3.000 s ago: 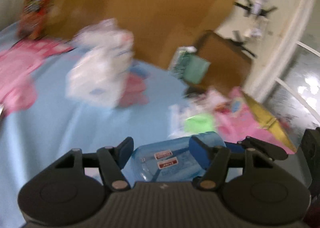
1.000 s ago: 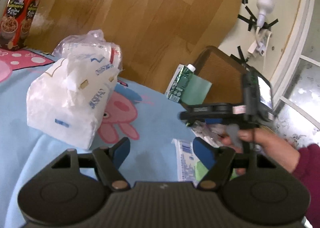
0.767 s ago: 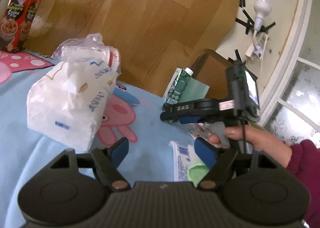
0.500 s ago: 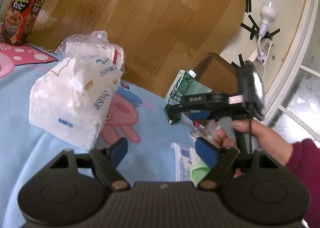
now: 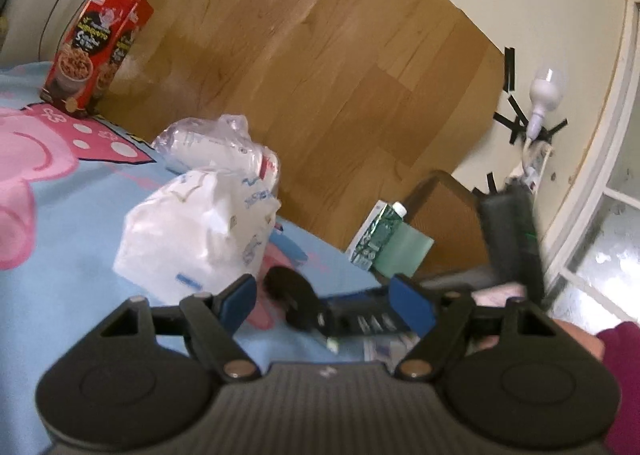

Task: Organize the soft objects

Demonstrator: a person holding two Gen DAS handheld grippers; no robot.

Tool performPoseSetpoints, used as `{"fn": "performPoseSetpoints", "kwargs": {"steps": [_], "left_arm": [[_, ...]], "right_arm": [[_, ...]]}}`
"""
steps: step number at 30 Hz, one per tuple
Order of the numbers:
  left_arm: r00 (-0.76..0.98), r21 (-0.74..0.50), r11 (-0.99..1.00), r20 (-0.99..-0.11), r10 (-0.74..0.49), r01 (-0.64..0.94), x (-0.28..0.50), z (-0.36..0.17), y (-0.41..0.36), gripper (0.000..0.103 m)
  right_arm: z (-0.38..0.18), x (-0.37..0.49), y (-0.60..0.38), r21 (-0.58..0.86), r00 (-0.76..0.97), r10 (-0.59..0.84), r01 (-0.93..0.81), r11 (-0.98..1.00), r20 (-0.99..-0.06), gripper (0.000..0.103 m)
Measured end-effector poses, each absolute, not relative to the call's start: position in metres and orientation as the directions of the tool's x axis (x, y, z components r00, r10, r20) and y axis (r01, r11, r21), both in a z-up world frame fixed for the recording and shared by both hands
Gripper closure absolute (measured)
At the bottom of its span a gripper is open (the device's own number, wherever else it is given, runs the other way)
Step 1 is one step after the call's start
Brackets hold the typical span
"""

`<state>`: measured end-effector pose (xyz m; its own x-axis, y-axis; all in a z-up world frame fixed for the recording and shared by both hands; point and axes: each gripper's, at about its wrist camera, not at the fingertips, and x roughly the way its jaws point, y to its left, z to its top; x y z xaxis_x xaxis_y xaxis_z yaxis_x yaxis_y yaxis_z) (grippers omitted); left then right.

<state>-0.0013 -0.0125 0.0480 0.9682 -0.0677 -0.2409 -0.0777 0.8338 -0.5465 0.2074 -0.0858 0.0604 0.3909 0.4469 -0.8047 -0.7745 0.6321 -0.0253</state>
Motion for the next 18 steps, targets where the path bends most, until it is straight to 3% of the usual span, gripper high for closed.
{"fn": "performPoseSetpoints", "kwargs": {"steps": [5, 7, 11, 15, 18], "left_arm": [[0.911, -0.535, 0.832, -0.400, -0.099, -0.145, -0.031, 0.040, -0.007, 0.029], [0.880, -0.562, 0.811, -0.453, -0.140, -0.160, -0.040, 0.035, -0.005, 0.035], [0.844, -0.539, 0.829, -0.507, -0.176, -0.151, -0.044, 0.042, -0.017, 0.042], [0.800, -0.514, 0.848, -0.559, -0.218, -0.128, -0.035, 0.044, -0.039, 0.045], [0.776, -0.524, 0.847, -0.569, -0.270, -0.090, -0.028, 0.043, -0.057, 0.057]], "right_arm": [[0.065, 0.120, -0.099, 0.014, 0.297, 0.546, -0.870, 0.493, -0.783, 0.062], [0.062, 0.087, -0.108, -0.005, 0.290, 0.577, -0.896, 0.443, -0.763, 0.062], [0.058, 0.035, -0.135, -0.093, 0.370, 0.609, -0.895, 0.436, -0.701, 0.062], [0.051, 0.022, -0.160, -0.067, 0.438, 0.615, -0.846, 0.530, -0.656, 0.059], [0.048, 0.015, -0.172, -0.053, 0.473, 0.622, -0.820, 0.570, -0.624, 0.059]]}}
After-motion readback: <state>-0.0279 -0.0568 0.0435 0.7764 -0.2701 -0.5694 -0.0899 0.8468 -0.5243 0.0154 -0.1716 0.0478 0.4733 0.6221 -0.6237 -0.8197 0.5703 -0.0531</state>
